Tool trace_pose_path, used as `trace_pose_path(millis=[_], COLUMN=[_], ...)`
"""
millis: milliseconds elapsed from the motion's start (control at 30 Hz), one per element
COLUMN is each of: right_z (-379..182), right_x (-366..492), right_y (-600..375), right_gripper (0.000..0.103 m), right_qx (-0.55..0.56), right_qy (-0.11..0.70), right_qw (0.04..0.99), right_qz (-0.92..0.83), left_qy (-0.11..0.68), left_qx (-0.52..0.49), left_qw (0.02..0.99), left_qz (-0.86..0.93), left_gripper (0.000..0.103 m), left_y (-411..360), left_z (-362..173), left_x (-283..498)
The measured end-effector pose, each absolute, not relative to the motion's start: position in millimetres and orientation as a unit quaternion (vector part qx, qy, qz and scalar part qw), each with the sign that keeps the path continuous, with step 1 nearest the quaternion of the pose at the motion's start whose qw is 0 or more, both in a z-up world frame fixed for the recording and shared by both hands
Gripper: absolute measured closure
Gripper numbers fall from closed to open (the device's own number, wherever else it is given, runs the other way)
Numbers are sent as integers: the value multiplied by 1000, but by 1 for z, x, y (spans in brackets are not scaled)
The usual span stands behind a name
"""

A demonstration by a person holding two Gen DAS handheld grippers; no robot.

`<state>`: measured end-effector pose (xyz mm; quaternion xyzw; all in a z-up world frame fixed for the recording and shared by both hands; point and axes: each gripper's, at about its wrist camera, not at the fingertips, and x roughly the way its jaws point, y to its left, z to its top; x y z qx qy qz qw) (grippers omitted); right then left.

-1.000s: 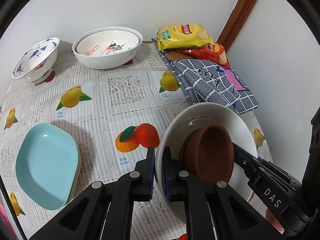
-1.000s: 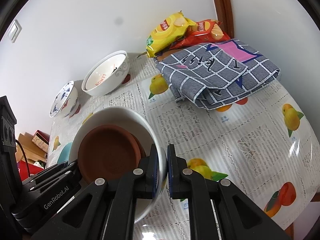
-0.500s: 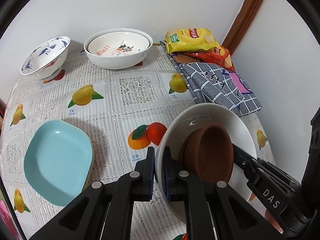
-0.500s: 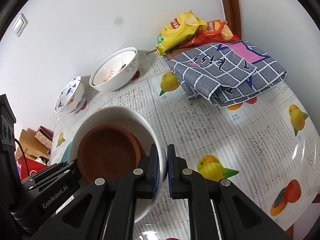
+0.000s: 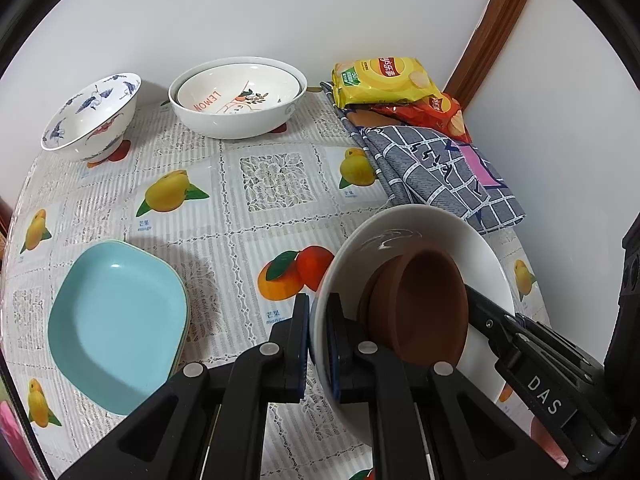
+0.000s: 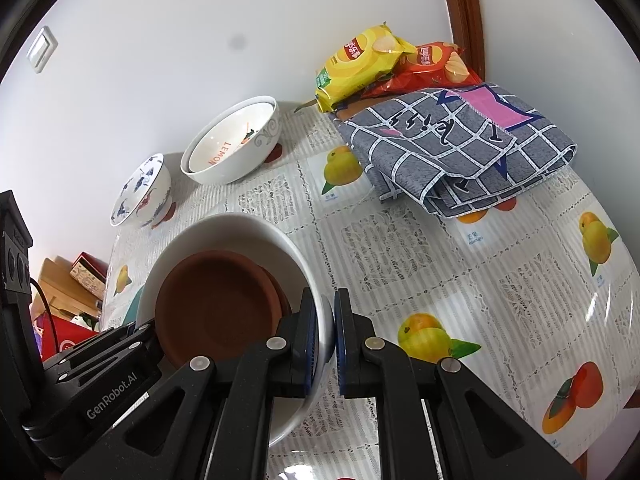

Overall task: Organize plates and bowls
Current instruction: 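Carry the white bowl with both tools over the blue plate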

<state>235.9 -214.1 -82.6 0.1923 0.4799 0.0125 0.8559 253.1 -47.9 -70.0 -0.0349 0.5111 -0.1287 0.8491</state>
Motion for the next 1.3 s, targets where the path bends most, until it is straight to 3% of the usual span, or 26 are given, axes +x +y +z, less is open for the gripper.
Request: trace_pose_path(millis=[467,1300], right_z=[-83,-84], right_x=[241,265], right_y=[-208,-116], right_gripper=[94,94], right_qx=[186,151], right_qy=[480,490], right_qw=[857,856], right_qz=[16,74], left_qy=[510,503], left_qx=[-39,-73], left_qw=[850,858], left_qz=[-125,-71], left_gripper=[95,95], left_y=[-42,57], left_z=[-70,-74], left_x=[258,261])
